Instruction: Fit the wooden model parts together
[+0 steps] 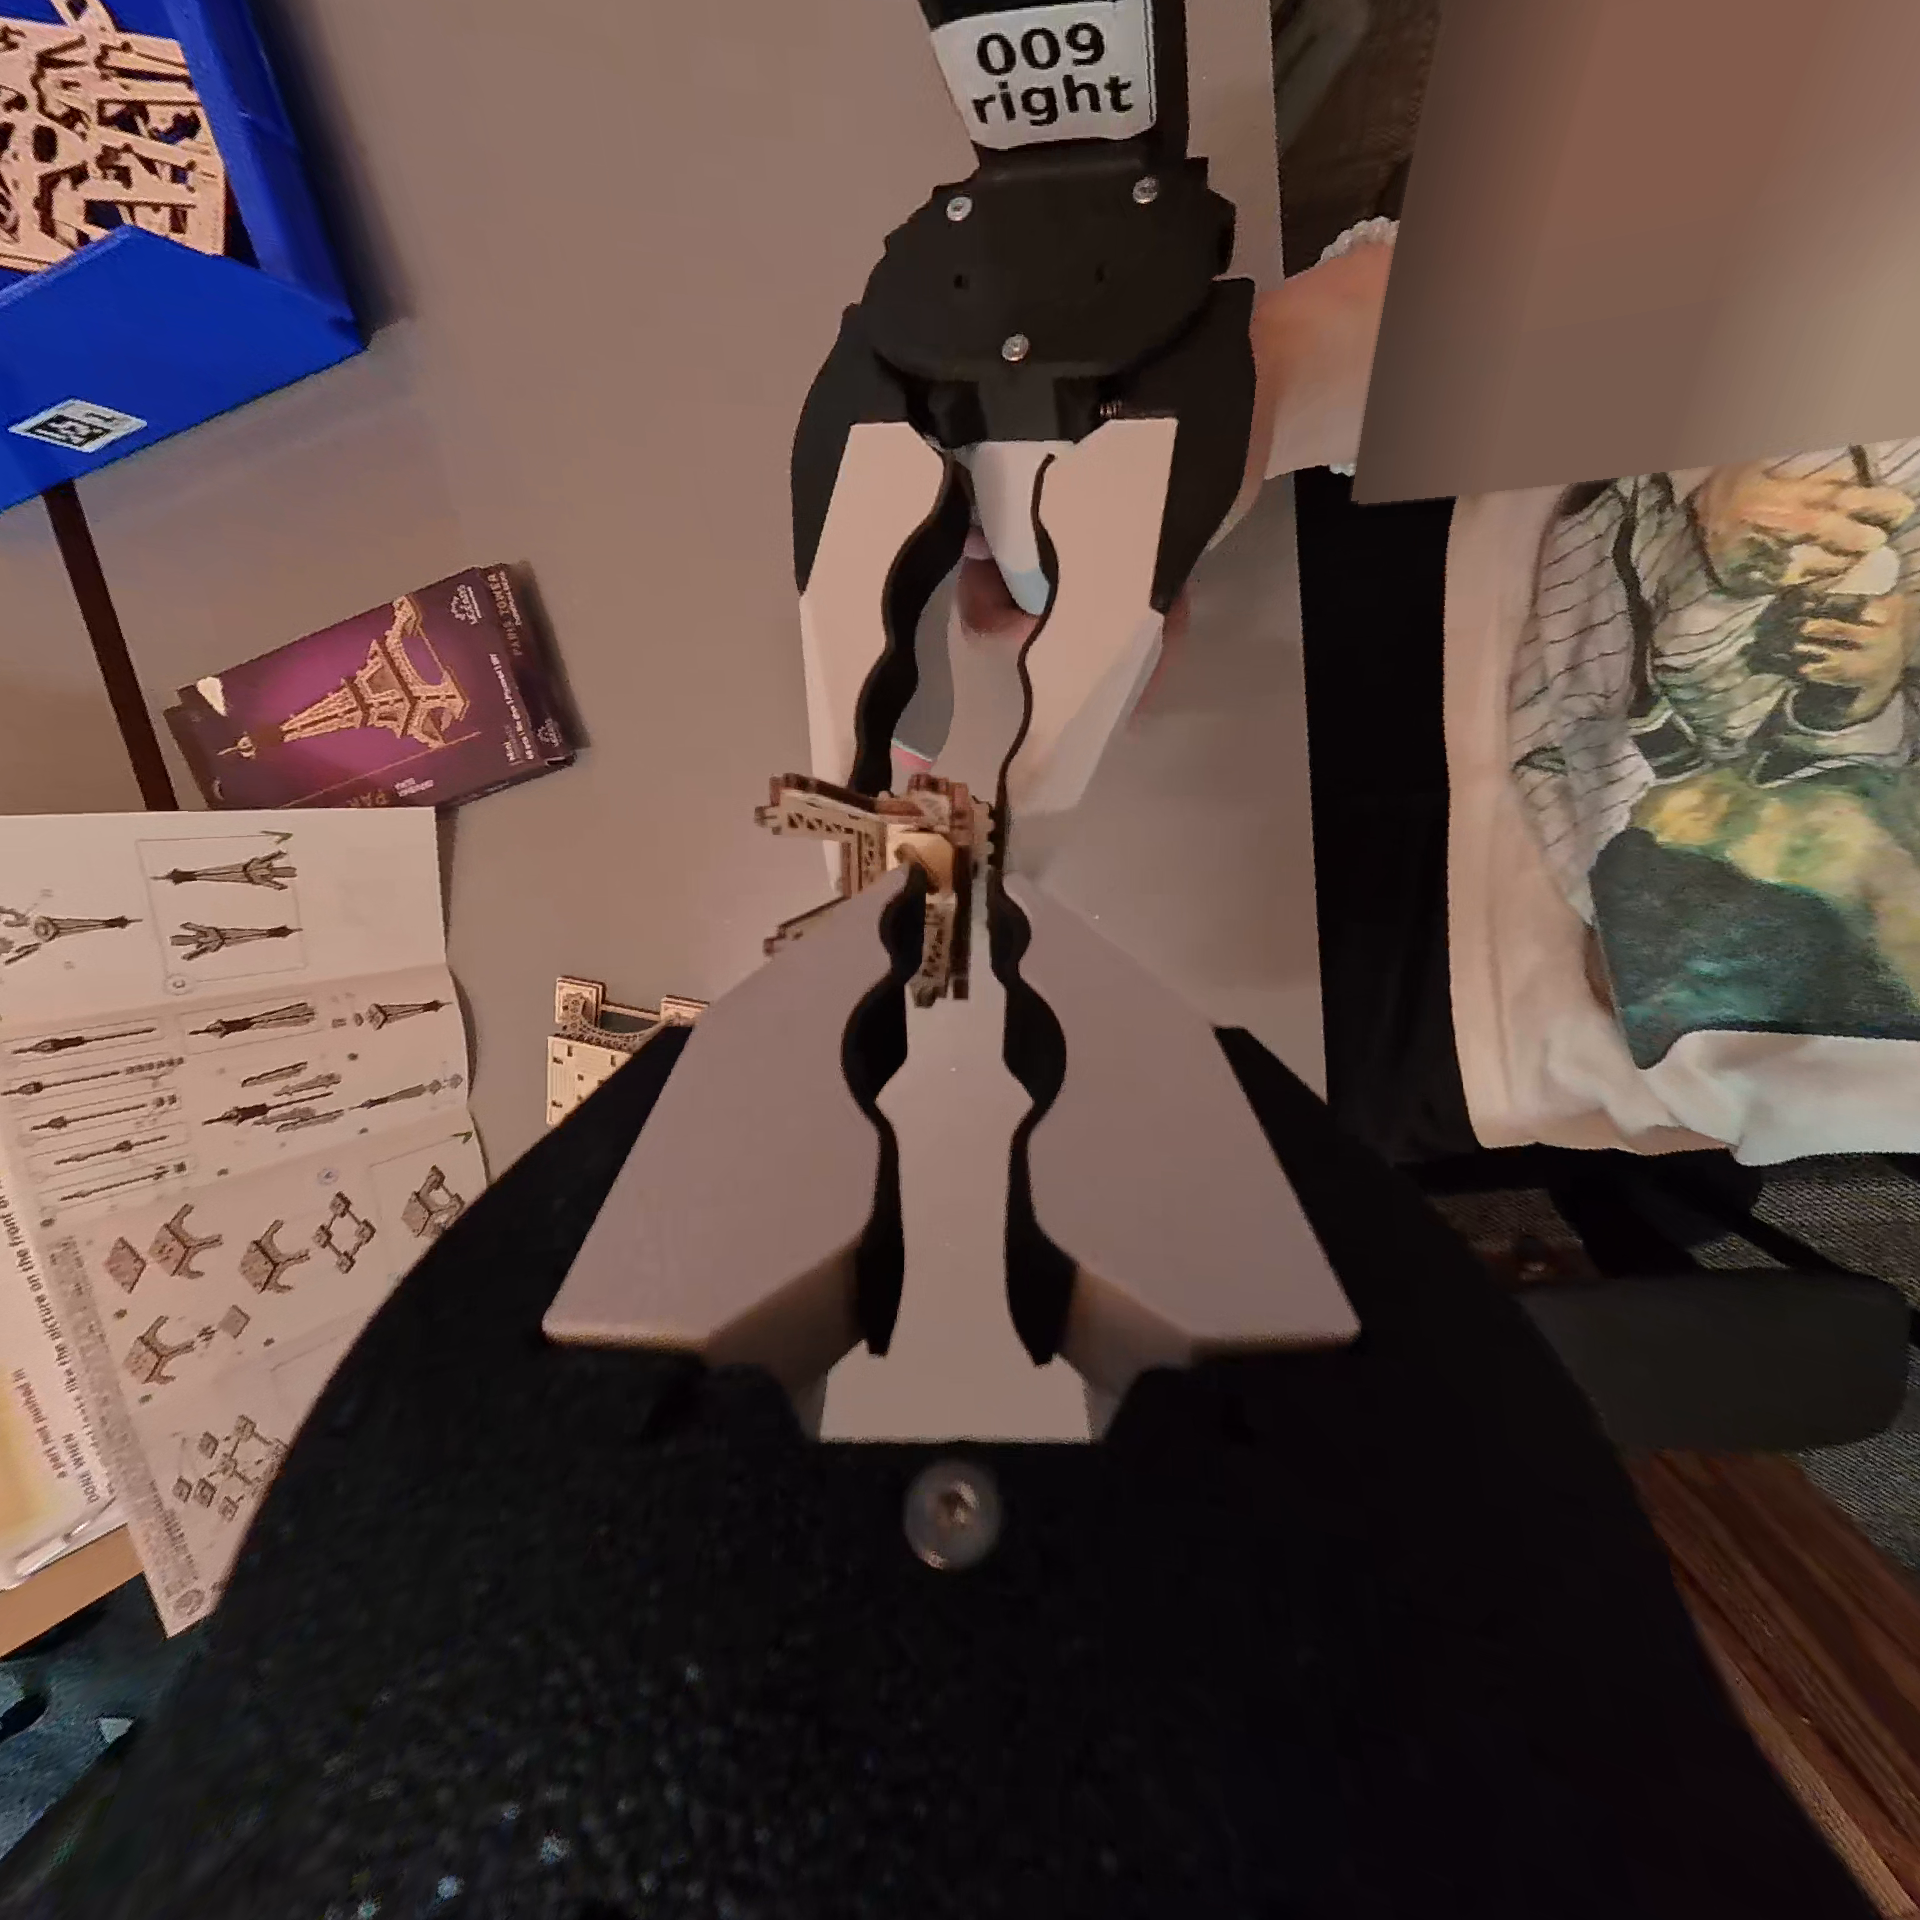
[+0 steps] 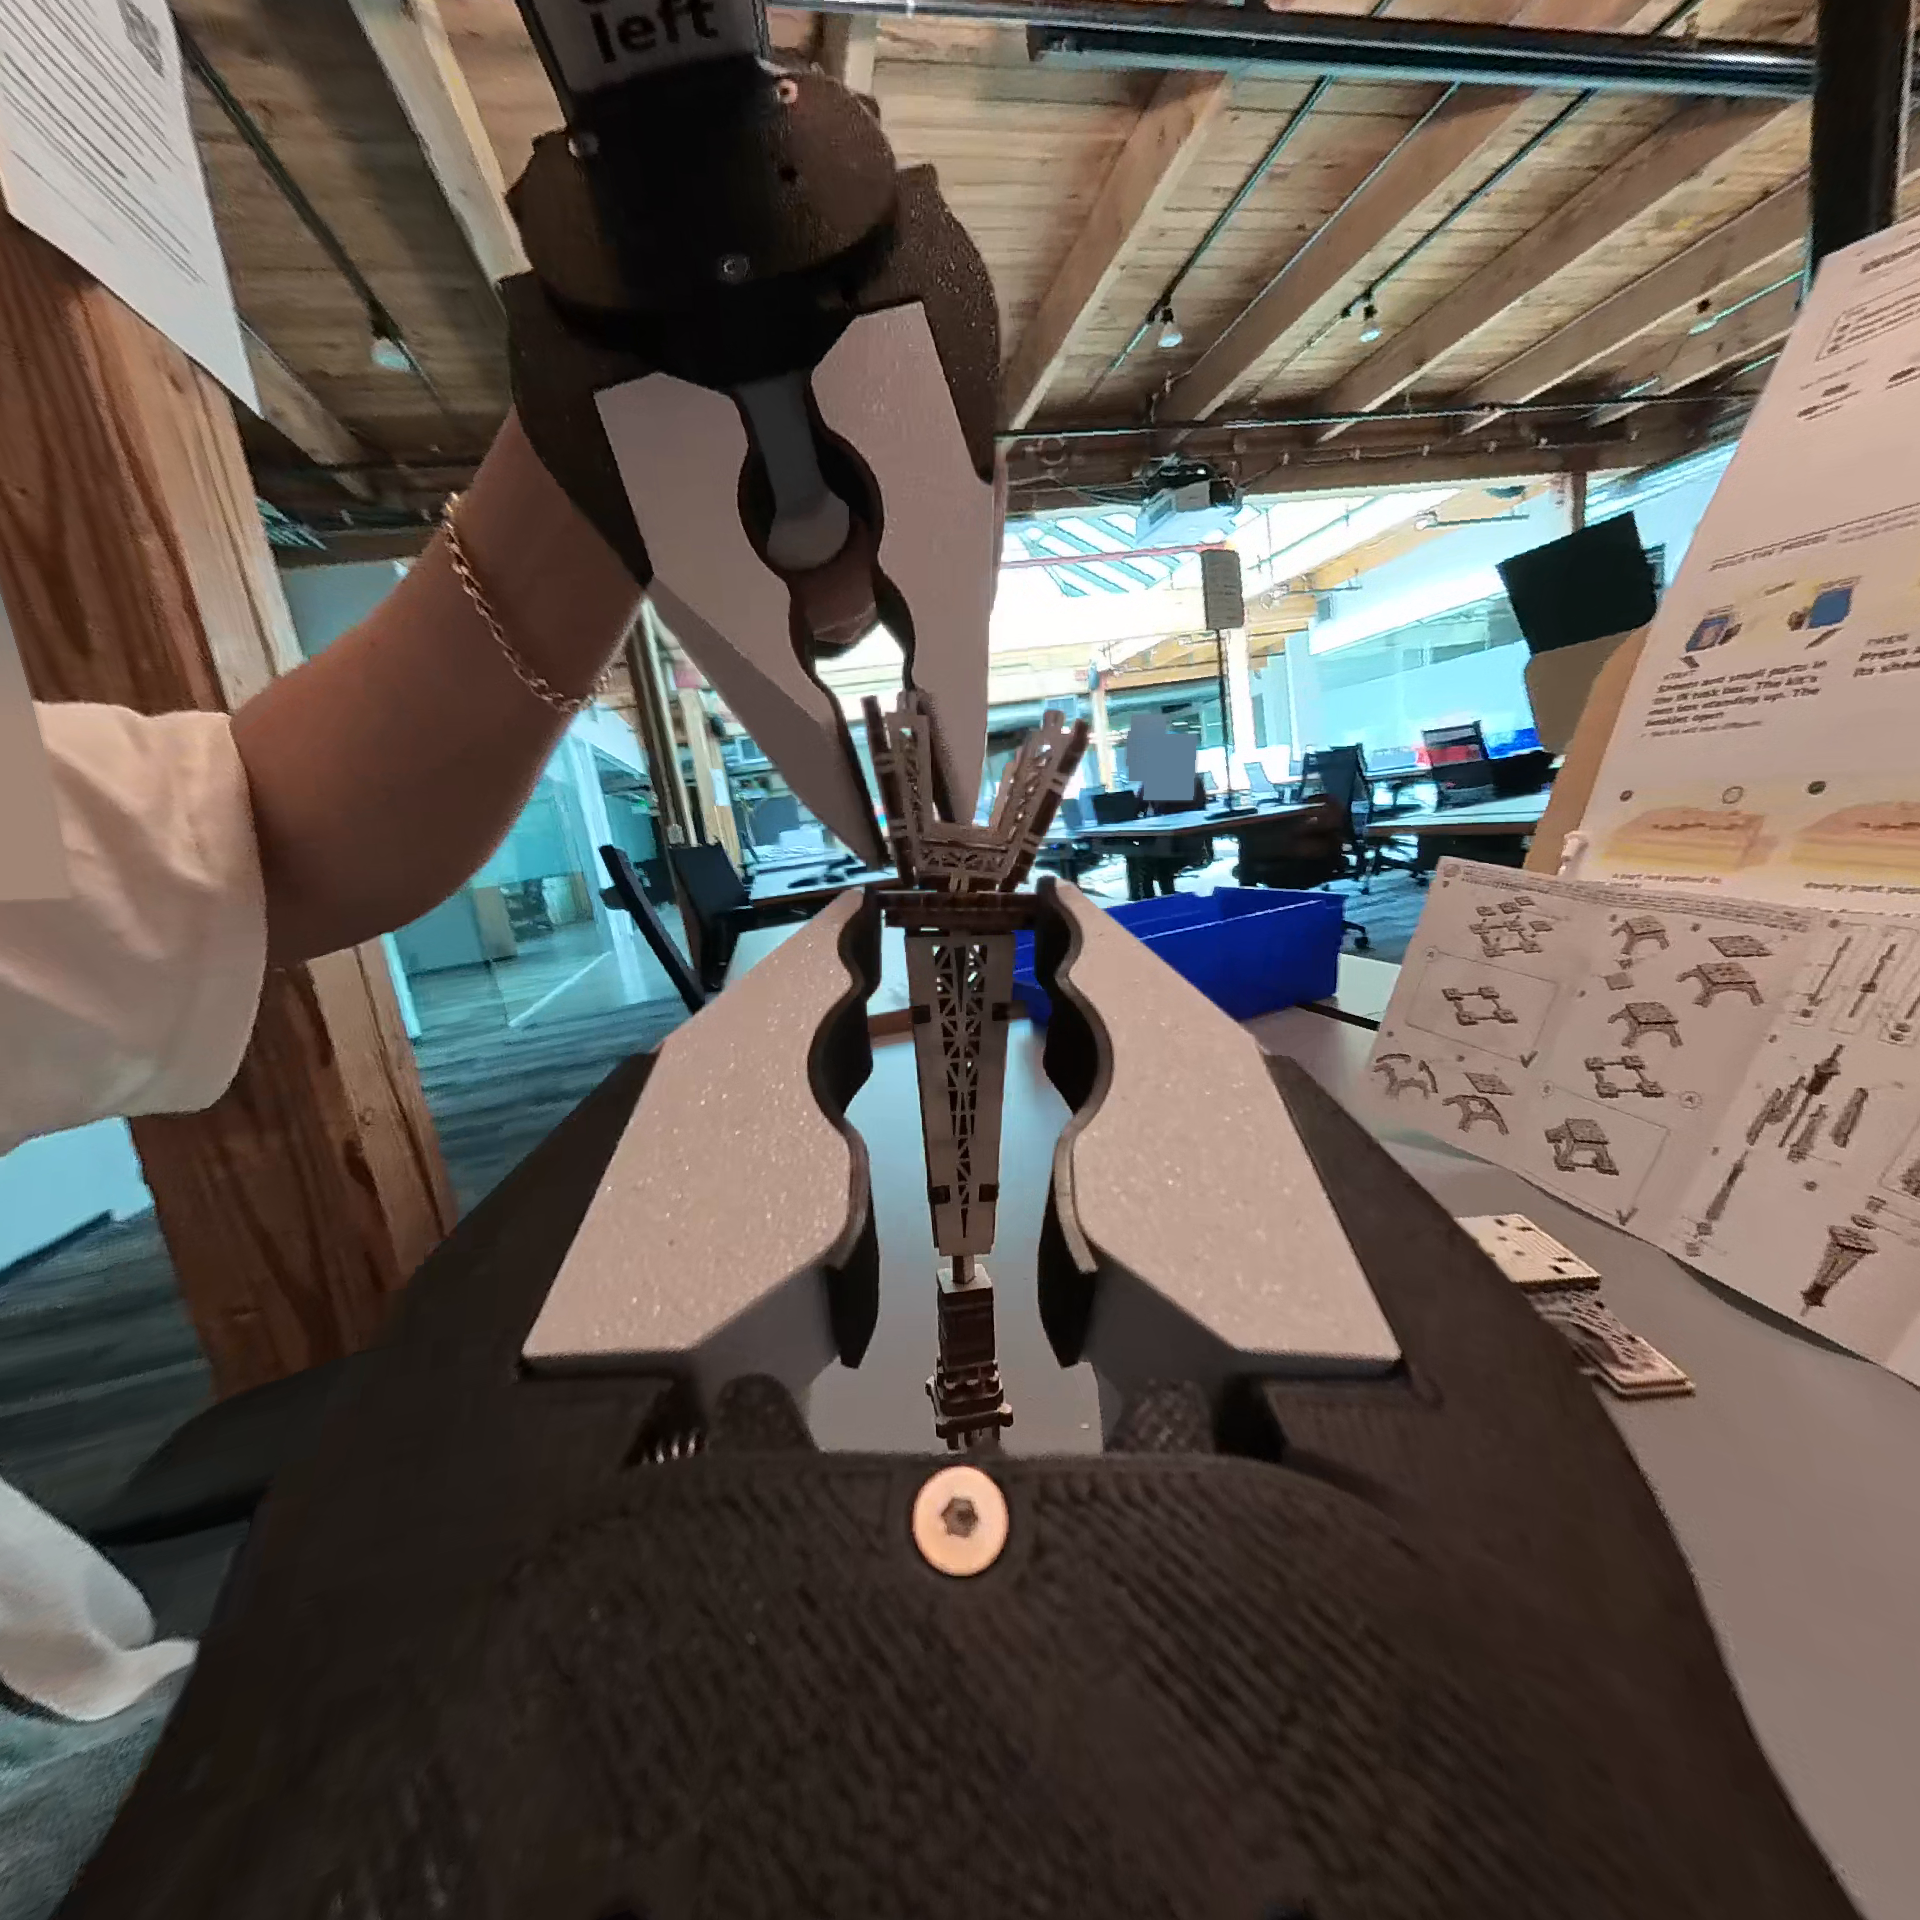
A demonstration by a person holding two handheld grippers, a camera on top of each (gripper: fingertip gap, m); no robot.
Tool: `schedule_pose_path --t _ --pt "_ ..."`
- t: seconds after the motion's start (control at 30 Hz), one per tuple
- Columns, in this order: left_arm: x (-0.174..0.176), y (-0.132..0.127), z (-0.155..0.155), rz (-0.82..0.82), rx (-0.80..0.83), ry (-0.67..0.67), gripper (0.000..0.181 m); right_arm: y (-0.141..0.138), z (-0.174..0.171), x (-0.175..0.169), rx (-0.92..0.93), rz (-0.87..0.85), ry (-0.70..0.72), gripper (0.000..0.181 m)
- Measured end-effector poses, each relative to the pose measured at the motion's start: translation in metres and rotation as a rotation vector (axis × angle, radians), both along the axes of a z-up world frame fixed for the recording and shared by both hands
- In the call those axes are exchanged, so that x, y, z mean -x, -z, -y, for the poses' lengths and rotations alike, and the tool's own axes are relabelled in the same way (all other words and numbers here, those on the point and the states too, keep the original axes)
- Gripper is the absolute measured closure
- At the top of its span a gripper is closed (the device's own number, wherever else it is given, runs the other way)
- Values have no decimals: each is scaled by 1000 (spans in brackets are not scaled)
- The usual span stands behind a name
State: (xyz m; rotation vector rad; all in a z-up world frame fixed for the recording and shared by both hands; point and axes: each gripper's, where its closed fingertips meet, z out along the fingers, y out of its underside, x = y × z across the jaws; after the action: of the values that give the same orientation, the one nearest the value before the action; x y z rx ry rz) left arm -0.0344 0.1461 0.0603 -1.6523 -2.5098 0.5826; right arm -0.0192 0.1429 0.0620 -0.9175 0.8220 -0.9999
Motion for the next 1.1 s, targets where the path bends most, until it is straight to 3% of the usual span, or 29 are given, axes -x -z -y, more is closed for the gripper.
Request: schedule_pose_path --t 0.03,0.17,0.67,0.87,1.1 --pt "-1 0 0 9 5 -1 172 -1 0 0 -7 5 -1 153" --pt "1 -2 0 24 22 20 180 2 2 -1 20 -12 26 153" --pt "-3 3 -2 109 -71 41 181 2 3 -2 65 -33 87 154" --pt "-1 3 -3 -1 -171 -3 181 -1 2 -1 75 -26 108 154" --pt "-5 9 -1 12 -206 -18 181 4 4 -5 30 -42 89 154"
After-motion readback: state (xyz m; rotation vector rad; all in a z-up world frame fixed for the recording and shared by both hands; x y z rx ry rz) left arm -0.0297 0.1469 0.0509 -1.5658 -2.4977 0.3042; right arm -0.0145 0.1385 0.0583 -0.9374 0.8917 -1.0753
